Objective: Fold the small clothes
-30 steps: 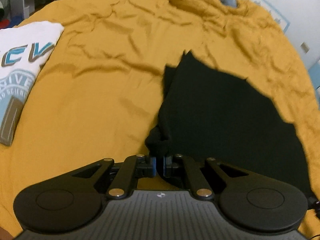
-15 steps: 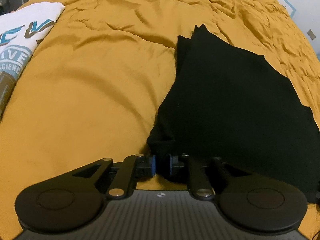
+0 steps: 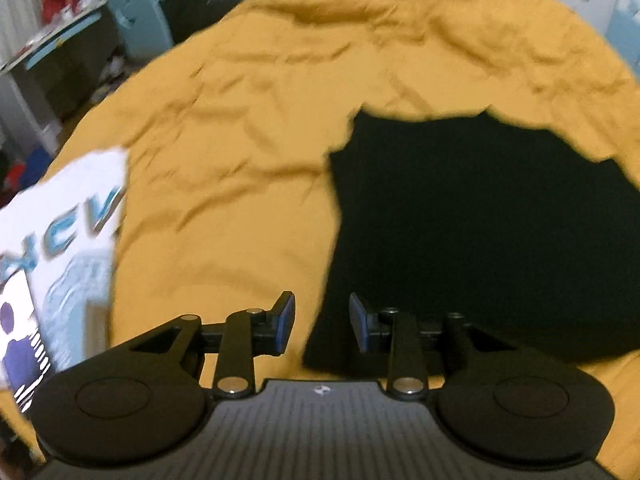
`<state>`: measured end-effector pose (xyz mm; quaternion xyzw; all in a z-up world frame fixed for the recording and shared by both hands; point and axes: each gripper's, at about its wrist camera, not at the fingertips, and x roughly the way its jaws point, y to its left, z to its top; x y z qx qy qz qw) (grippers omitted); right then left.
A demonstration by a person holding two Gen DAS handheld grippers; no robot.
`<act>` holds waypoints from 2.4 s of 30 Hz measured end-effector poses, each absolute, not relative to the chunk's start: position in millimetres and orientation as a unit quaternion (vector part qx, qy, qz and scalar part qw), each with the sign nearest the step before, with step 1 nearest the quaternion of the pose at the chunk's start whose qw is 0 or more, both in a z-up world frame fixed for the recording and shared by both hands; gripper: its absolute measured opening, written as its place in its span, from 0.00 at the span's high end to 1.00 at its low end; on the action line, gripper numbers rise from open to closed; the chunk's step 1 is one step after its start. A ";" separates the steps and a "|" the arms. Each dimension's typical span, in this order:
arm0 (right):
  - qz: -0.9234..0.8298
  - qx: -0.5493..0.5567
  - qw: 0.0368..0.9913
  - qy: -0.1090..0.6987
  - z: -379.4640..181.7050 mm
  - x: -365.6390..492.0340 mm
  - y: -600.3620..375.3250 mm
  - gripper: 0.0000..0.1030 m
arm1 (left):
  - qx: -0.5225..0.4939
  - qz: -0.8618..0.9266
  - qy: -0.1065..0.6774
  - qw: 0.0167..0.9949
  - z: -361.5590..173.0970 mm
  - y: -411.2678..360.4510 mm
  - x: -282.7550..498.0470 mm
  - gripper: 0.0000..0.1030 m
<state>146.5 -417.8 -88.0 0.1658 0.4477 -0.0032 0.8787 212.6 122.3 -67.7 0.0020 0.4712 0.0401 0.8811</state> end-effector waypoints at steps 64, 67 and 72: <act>0.110 0.274 0.839 0.458 -59.6 390.4 -77.5 0.96 | -0.161 0.006 0.399 0.902 -87.6 187.1 278.7 0.62; 0.106 0.255 0.833 0.480 -81.1 392.4 -47.8 0.96 | -0.164 0.001 0.403 0.900 -92.7 190.4 279.5 0.62; 0.107 0.209 0.802 0.549 -129.3 392.1 -20.1 0.96 | -0.173 0.005 0.414 0.894 -107.3 201.2 279.3 0.62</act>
